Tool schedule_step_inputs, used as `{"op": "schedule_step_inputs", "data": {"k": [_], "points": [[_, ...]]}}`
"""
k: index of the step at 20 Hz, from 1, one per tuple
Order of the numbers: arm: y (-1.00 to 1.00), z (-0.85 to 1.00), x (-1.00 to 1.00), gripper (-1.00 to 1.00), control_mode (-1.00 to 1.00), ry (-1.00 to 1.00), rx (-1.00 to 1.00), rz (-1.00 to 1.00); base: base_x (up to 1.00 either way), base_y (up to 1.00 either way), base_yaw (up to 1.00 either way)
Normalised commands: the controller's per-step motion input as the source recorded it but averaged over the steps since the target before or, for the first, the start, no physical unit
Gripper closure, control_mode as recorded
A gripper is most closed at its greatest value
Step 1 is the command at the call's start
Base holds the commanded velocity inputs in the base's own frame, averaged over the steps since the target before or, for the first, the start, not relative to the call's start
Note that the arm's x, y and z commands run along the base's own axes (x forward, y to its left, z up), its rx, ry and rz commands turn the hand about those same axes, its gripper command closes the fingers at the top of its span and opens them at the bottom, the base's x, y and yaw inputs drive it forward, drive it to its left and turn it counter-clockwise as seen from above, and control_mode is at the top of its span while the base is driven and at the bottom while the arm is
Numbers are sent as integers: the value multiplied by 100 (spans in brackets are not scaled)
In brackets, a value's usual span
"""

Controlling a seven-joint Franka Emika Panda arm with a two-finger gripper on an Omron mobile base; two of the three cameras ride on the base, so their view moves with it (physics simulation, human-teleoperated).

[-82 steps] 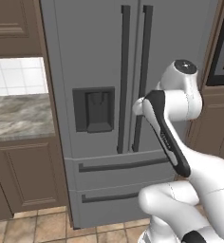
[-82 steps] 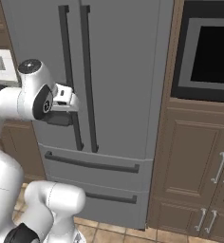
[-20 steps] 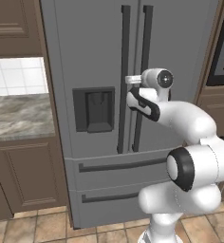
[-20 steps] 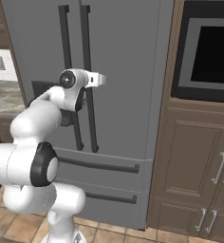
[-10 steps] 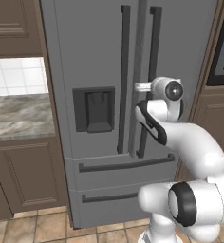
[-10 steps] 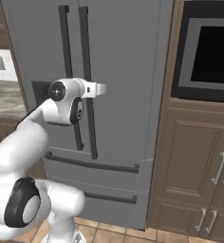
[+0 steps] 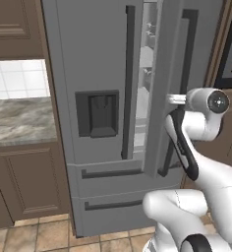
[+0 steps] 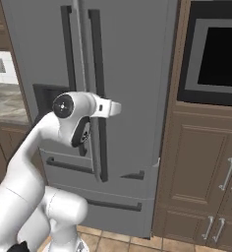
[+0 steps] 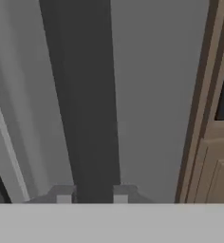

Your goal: Retrieve the sausage and cheese from the fridge and place them on the cutting board on the counter.

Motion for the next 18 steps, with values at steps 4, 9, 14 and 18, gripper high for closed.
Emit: {"op": "schedule_step_inputs", "data": {"k": [4,9,14,18], "points": [[-100,-21,-42,100,-100,23,11,0,0,0,0],[-100,-44,-33,100,-100,14,14,0,0,0,0],[-17,-36,-14,-100,-100,1,2,0,0,0,0],[28,16,-97,-100,-100,0,-4,0,0,0,0]]}}
